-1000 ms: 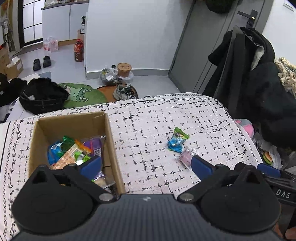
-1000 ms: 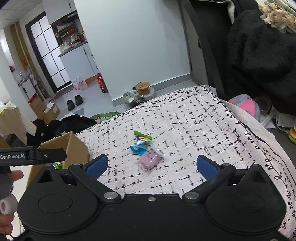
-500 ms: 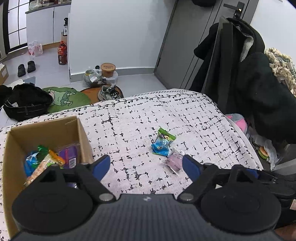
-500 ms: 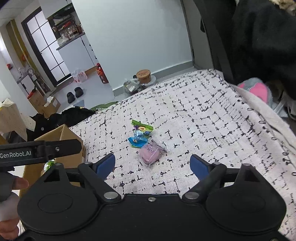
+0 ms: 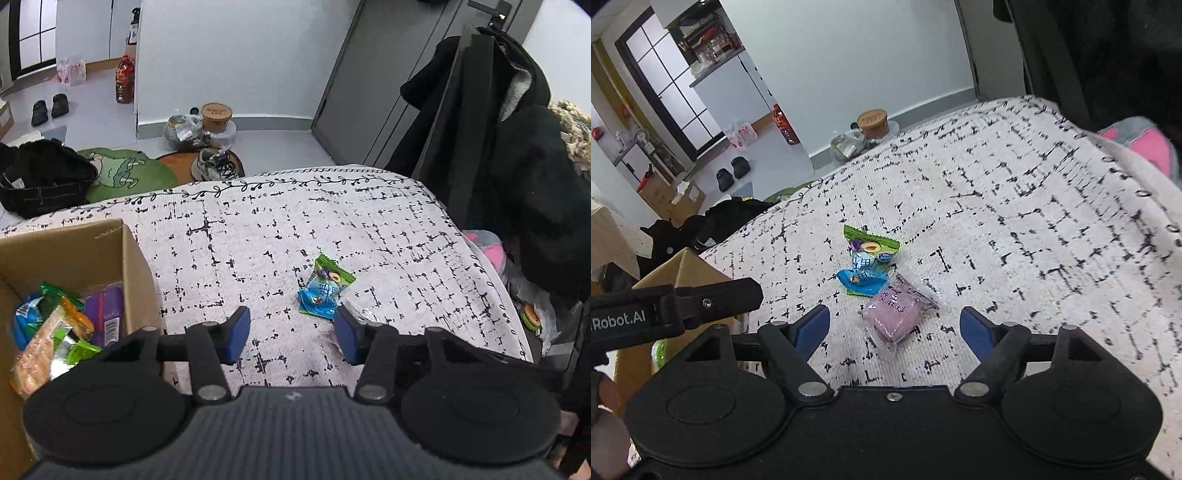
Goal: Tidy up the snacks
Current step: 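Move both tools back over the blue candy and pink packet, then grasp the blue-green candy with the left tool while the right tool grasps the pink packet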
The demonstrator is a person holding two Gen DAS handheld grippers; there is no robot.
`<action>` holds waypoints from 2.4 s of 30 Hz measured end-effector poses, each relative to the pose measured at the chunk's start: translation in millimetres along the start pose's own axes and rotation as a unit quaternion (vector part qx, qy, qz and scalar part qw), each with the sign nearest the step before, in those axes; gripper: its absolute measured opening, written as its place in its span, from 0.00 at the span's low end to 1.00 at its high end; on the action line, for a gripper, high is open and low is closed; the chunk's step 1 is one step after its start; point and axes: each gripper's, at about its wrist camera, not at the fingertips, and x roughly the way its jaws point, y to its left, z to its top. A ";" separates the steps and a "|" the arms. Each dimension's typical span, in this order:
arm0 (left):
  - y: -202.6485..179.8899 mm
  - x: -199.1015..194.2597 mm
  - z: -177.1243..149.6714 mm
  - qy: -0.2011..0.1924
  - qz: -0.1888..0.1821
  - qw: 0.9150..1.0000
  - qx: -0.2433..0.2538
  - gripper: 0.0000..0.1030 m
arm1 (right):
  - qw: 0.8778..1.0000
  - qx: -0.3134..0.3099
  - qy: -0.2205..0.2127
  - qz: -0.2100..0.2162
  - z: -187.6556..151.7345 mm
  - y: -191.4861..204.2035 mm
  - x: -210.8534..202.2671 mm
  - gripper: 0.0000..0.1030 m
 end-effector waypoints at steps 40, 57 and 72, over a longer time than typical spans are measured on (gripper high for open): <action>-41.5 105.0 24.9 0.049 0.039 0.998 0.017 0.51 | 0.999 0.012 0.020 -0.042 23.5 -50.2 23.2 0.30; -42.6 111.3 14.8 0.053 0.052 0.997 0.020 0.30 | 0.999 0.008 0.026 -0.045 23.9 -47.9 21.3 0.29; -42.0 49.3 15.9 0.019 0.025 1.000 0.003 0.30 | 0.999 0.016 -0.014 -0.041 18.9 -29.7 -12.8 0.29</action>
